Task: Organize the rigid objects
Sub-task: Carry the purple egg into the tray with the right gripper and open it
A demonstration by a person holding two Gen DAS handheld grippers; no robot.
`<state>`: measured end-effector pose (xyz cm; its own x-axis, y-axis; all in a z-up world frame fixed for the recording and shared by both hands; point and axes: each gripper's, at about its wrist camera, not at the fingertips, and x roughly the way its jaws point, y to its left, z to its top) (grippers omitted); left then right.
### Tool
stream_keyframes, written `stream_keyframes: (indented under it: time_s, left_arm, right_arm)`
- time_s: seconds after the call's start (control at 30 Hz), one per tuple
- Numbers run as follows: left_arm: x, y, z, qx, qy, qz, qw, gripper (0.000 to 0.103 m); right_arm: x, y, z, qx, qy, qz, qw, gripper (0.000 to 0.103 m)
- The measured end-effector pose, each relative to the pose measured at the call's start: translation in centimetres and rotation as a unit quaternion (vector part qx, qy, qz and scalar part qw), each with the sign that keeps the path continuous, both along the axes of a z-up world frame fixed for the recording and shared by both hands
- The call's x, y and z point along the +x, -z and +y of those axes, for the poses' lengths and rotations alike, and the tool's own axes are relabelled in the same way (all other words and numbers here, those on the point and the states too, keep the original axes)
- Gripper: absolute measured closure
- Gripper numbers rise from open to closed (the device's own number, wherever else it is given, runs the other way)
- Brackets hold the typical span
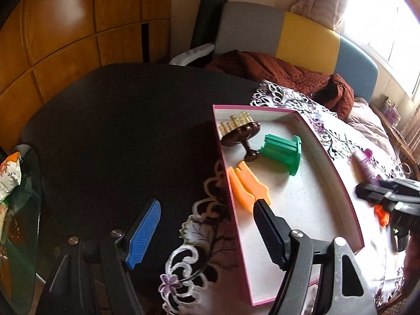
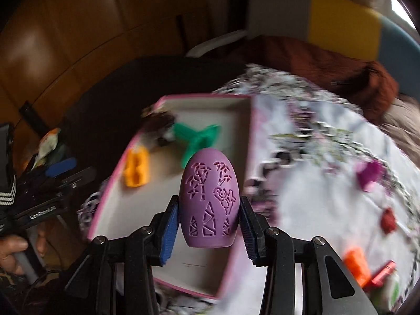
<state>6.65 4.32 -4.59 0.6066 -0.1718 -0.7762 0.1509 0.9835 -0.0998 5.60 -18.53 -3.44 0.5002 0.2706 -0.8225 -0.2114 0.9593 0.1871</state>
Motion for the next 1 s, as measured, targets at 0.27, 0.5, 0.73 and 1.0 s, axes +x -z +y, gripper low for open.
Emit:
stream_keyframes:
  time_s: [0.27, 0.5, 0.73, 1.0]
  left_arm:
    - [0.1, 0.6, 1.0, -0.006, -0.008, 0.008, 0.9999, 0.029]
    - [0.1, 1.0, 1.0, -0.001, -0.011, 0.009, 0.9999, 0.029]
    - [0.0, 1.0, 0.8, 0.002, -0.011, 0.005, 0.9999, 0.029]
    - [-0.4, 0.5, 0.2, 0.007, -0.003, 0.0, 1.0, 0.029]
  right_arm:
    - [5.6, 4.8, 7.6, -0.045, -0.062, 0.065, 0.995, 0.059]
    - [8.1, 5.7, 6.4, -0.032, 0.016, 0.054, 0.998, 0.053]
    - [6.7, 5.6, 5.2, -0.024, 0.019, 0.05, 0.998, 0.043]
    - [4.6, 3.7, 4.8, -0.027, 0.021, 0.009, 0.999, 0.034]
